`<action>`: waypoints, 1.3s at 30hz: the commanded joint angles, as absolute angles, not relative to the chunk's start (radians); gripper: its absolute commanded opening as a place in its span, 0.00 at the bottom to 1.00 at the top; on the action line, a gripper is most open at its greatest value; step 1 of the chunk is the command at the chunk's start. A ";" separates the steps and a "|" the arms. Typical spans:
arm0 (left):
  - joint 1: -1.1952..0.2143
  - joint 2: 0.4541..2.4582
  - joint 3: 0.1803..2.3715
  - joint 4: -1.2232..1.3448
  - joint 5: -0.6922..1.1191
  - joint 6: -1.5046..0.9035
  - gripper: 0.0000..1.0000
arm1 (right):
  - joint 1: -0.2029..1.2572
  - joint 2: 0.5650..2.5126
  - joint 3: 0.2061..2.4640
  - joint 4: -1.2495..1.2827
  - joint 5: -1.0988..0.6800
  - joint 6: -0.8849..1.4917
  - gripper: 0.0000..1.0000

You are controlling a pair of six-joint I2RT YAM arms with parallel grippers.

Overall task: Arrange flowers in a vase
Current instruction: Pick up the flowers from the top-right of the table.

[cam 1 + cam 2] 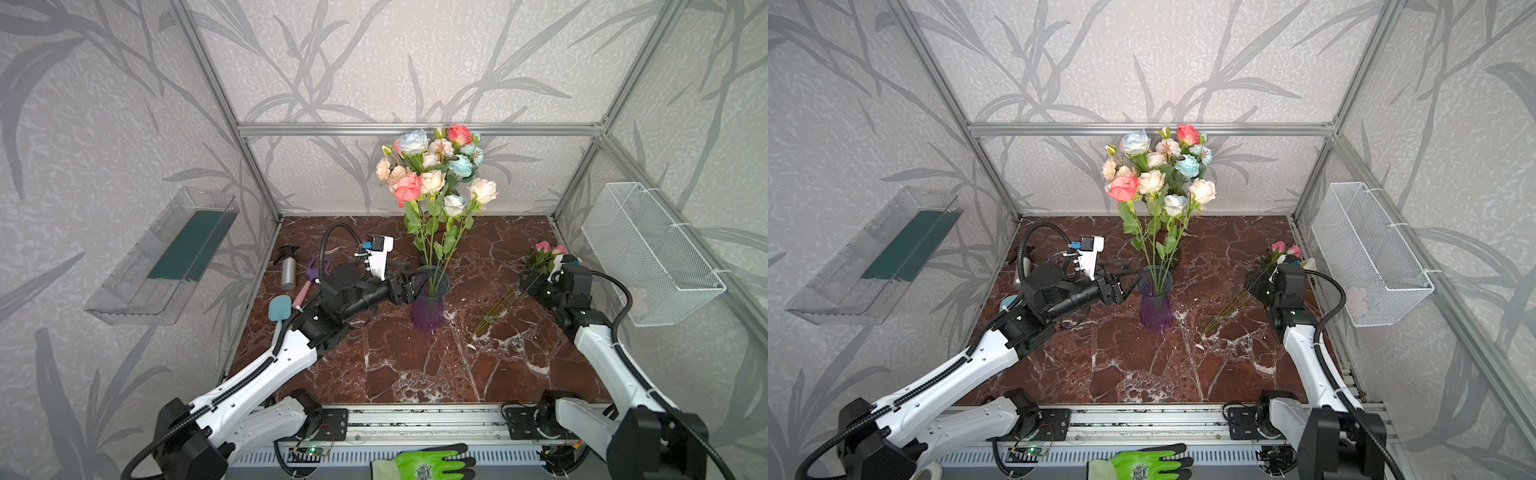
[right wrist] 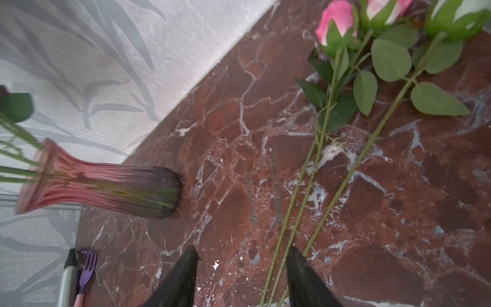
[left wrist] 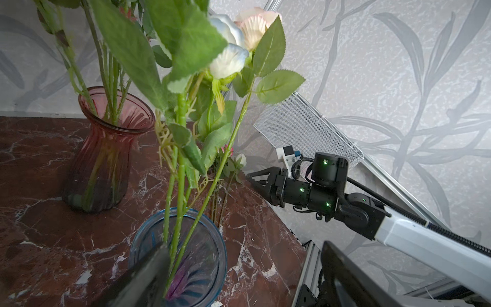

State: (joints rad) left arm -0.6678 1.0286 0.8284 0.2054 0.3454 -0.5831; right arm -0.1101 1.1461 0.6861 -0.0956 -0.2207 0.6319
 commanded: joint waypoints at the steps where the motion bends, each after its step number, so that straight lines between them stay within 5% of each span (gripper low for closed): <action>1: -0.673 1.028 0.849 0.171 0.303 -0.571 0.90 | -0.149 1.280 0.790 -0.114 -0.273 0.571 0.43; 5: -0.674 1.061 0.887 0.052 0.211 -0.584 0.90 | -0.198 1.497 0.938 -0.161 -0.381 0.528 0.25; 17: -0.683 1.078 0.894 0.050 0.228 -0.629 0.87 | -0.197 1.885 1.228 -0.323 -0.258 0.463 0.32; 30: -0.683 1.062 0.894 0.043 0.214 -0.615 0.87 | -0.164 1.936 1.184 -0.303 -0.212 0.458 0.31; 39: -0.684 1.058 0.893 0.037 0.201 -0.607 0.87 | -0.160 1.949 1.179 -0.281 -0.236 0.474 0.09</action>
